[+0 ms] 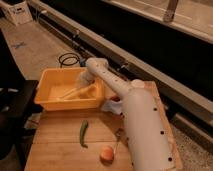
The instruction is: Wipe tray with brush
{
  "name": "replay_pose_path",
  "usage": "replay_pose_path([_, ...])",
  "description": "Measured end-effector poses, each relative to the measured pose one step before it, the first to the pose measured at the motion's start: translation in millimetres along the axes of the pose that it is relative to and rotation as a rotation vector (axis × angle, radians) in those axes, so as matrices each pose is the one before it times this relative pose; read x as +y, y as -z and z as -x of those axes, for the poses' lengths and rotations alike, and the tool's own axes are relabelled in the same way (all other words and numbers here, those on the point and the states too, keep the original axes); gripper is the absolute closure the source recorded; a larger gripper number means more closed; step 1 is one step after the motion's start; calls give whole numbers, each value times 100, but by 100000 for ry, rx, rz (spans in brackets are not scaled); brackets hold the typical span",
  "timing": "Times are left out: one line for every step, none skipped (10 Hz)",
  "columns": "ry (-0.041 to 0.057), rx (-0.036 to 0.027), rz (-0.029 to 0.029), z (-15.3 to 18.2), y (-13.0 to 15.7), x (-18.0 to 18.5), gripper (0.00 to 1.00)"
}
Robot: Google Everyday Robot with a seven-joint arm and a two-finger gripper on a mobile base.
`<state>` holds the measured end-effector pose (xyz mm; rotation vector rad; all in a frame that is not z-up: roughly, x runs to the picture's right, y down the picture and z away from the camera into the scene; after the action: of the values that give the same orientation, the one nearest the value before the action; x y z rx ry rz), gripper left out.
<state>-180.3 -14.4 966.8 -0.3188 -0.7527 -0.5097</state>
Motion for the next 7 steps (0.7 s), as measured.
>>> replay_pose_path([1142, -666, -89, 579, -583, -533, 87])
replay_pose_path([1646, -1766, 5, 1098, -787, -365, 87])
replay_pose_path([1698, -1871, 108, 963, -482, 68, 87])
replay_pose_path([1404, -1221, 194, 850, -153, 80, 87])
replay_pose_path([2155, -1505, 1104, 1441, -256, 453, 87])
replay_pose_path([488, 245, 903, 424, 232, 508, 87])
replay_pose_path([-245, 944, 1301, 316, 534, 983, 87])
